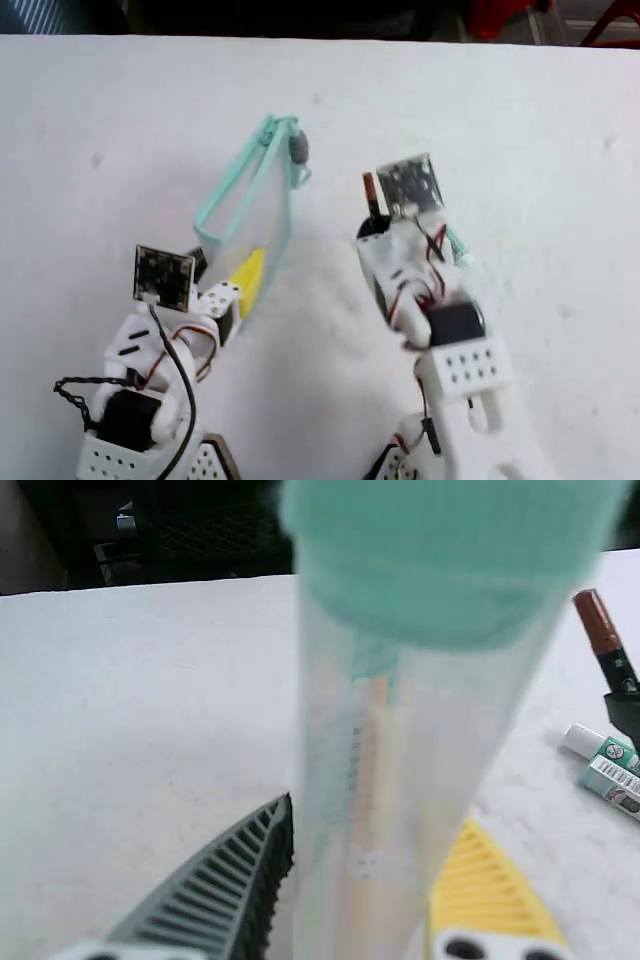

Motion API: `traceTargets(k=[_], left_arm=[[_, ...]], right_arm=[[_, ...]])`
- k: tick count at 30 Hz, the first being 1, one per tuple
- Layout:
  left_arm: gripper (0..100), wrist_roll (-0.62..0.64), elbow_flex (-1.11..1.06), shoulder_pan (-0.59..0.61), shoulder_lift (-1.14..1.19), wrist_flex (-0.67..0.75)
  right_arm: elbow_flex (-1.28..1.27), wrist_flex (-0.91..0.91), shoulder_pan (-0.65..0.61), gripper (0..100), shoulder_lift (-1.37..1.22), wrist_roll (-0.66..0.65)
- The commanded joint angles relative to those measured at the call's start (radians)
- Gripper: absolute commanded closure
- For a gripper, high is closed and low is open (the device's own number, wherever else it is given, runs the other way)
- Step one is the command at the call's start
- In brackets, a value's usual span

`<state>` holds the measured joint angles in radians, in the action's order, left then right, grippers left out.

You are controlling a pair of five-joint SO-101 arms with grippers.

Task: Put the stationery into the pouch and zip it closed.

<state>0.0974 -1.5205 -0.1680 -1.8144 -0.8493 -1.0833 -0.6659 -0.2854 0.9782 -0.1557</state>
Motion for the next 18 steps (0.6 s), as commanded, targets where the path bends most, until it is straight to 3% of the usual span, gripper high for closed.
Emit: traceTargets(k=[1,18], left_arm=[[78,0.008,0.012,-0.013,-0.007,0.029],[78,-0.002,0.008,-0.056,-0.007,0.026]], right_arm=[[-0.052,0.027,0.01,98.2,0.182,0.008],[-0.176,-0.067,0.005,98.1,0.673,0.008]])
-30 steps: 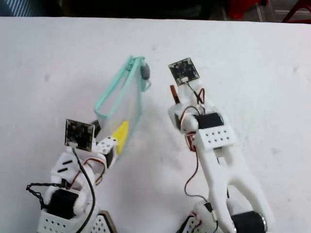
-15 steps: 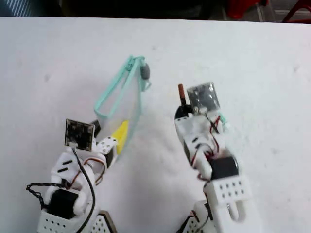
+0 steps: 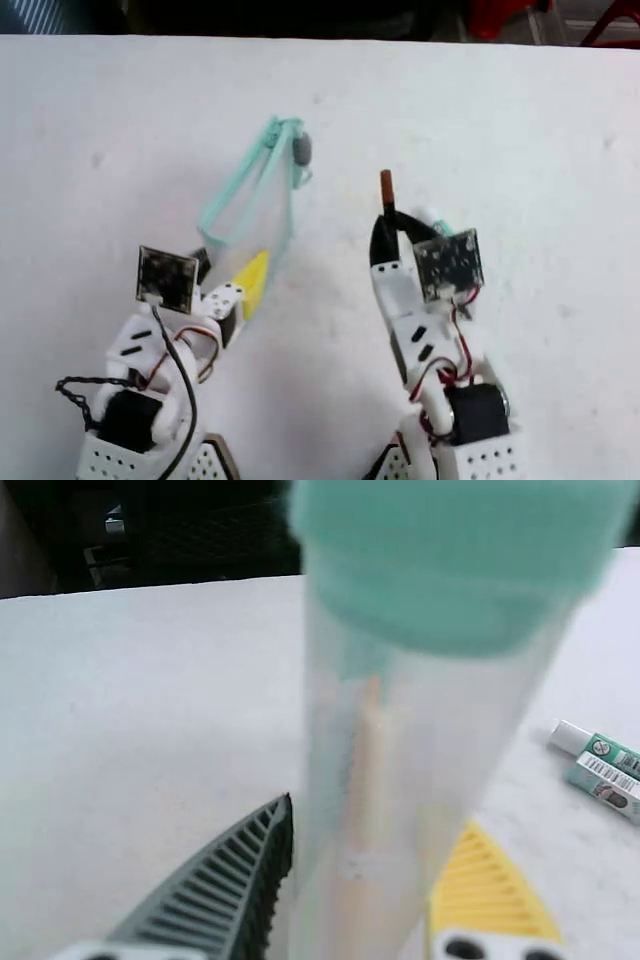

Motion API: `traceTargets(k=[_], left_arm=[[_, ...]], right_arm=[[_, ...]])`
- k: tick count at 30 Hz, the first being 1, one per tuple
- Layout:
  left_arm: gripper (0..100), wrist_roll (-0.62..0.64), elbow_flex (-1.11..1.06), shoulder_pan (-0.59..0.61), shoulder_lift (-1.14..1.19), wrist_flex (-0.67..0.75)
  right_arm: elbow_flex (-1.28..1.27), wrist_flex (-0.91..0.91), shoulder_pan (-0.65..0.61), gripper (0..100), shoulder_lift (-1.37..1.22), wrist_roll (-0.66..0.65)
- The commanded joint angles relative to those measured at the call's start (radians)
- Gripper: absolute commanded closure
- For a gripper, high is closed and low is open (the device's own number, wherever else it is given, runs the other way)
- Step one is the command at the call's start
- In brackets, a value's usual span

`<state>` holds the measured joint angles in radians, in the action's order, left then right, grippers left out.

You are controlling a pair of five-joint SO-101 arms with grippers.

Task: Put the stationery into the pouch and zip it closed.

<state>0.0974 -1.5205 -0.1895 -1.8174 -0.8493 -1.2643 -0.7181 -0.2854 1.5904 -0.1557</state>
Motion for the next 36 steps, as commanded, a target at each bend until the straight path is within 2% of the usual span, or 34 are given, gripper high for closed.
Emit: traceTargets(k=[1,6,12,16,20,27,30,36], left_arm=[[78,-0.023,0.008,-0.042,-0.004,0.025],[78,-0.057,0.008,-0.087,-0.004,0.021],[78,-0.057,0.008,-0.09,-0.004,0.021],[78,-0.057,0.006,-0.09,-0.004,0.02],[78,-0.057,-0.003,-0.09,-0.004,0.021],[78,-0.057,-0.002,-0.09,-0.004,0.021],[78,-0.057,-0.002,-0.09,-0.004,0.021],[78,-0.057,-0.002,-0.09,-0.004,0.025]], right_arm=[[0.005,-0.021,0.005,98.1,0.081,0.008],[0.017,-0.012,-0.001,98.1,0.194,0.008],[0.17,0.056,-0.151,98.1,0.165,0.006],[0.348,0.108,-0.282,98.2,0.004,0.014],[0.574,0.114,-0.357,98.2,-0.2,0.015],[0.927,0.131,-0.432,98.2,-0.532,0.051],[0.98,0.131,-0.438,98.2,-0.654,0.112],[1.034,0.137,-0.44,98.2,-0.796,0.129]])
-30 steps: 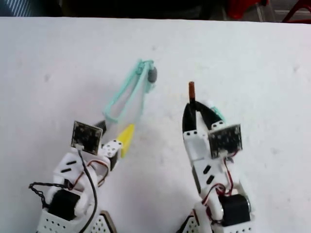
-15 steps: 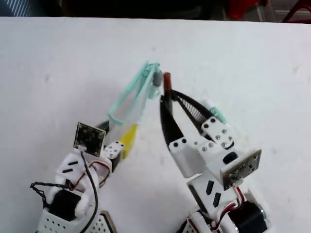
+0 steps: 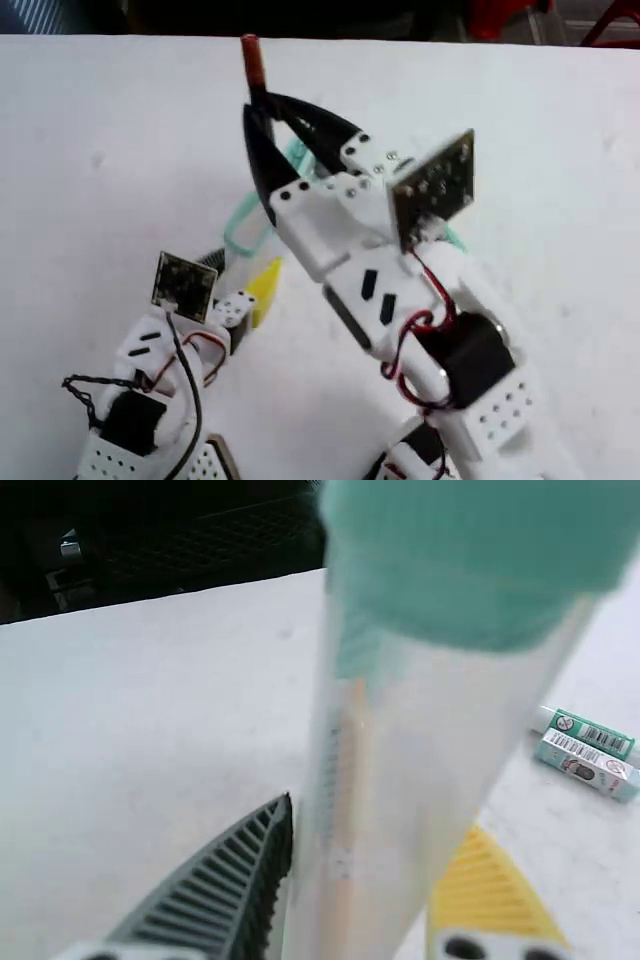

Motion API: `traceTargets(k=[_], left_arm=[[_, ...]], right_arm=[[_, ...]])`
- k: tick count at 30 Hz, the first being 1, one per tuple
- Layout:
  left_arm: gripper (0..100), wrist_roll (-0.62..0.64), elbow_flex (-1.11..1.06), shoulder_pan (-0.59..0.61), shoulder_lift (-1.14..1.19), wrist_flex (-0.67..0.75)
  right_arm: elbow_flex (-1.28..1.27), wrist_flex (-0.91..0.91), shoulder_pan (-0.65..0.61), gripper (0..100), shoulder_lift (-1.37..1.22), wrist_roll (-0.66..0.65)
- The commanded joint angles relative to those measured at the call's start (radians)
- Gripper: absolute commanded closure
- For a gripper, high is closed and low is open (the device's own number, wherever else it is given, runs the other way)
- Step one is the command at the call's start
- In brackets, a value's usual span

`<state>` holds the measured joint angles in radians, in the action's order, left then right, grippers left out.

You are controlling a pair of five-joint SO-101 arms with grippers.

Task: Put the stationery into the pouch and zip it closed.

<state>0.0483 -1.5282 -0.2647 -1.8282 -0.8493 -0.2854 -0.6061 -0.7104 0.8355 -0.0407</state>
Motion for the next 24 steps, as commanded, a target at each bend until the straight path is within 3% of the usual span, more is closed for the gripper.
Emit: traceTargets(k=[1,14,24], left_arm=[[78,-0.008,0.006,-0.015,0.007,0.026],[78,-0.008,0.008,-0.005,0.007,0.028],[78,-0.006,0.025,0.031,0.007,0.025]], right_arm=[[0.055,0.035,-0.016,98.2,-0.056,0.014],[-0.071,-0.015,-0.008,98.2,-0.03,0.008],[-0.114,-0.2,0.005,98.1,0.085,0.009]])
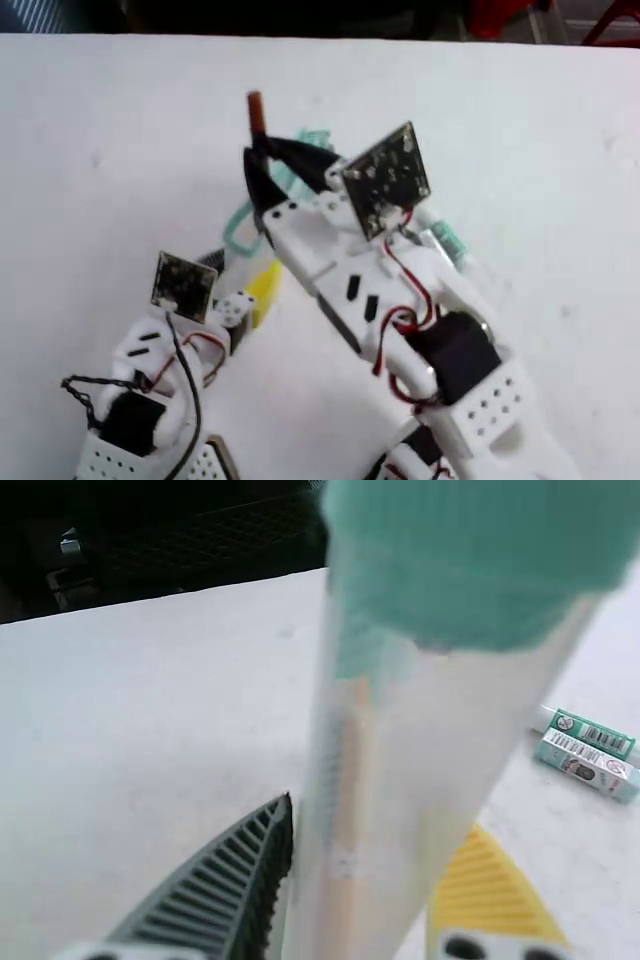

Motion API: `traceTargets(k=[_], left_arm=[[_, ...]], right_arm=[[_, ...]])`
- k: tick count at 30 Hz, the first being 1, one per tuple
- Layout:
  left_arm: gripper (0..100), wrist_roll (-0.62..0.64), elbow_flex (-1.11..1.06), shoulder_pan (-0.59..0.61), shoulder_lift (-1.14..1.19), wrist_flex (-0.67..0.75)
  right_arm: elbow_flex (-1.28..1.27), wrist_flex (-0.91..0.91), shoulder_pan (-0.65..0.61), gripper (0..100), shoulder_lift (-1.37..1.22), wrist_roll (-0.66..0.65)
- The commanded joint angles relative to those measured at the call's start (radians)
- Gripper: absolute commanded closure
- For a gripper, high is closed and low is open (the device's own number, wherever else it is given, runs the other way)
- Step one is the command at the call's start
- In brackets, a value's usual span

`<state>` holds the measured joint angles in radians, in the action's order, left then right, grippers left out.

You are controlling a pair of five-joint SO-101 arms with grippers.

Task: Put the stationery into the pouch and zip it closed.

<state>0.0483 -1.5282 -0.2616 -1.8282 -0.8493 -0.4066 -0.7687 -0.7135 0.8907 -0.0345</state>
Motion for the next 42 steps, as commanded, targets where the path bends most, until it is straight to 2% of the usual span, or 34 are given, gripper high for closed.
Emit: traceTargets(k=[1,5,9,11,25,28,31,35,42], left_arm=[[78,-0.006,0.025,0.027,0.007,0.023],[78,-0.006,0.025,0.027,0.007,0.021],[78,-0.006,0.023,0.027,0.007,0.021],[78,-0.006,0.023,0.027,0.007,0.021],[78,-0.008,0.023,0.028,0.007,0.021],[78,-0.008,0.023,0.03,0.007,0.021],[78,-0.008,0.023,0.03,0.007,0.025],[78,-0.008,0.023,0.03,0.007,0.025],[78,-0.008,0.021,0.03,0.007,0.025]], right_arm=[[0.008,-0.051,0.008,98.1,0.031,0.002],[0.008,-0.085,0.008,96.1,0.031,0.0],[0.012,-0.107,0.008,81.3,0.031,0.0],[0.014,-0.107,0.008,77.2,0.03,0.0],[0.015,-0.107,0.022,79.6,0.039,-0.006],[0.046,-0.087,0.117,79.6,0.012,-0.063],[0.11,-0.107,0.278,79.7,-0.067,-0.063],[0.226,-0.213,0.444,79.7,-0.222,-0.071],[0.431,-0.412,0.662,79.7,-0.455,-0.092]])
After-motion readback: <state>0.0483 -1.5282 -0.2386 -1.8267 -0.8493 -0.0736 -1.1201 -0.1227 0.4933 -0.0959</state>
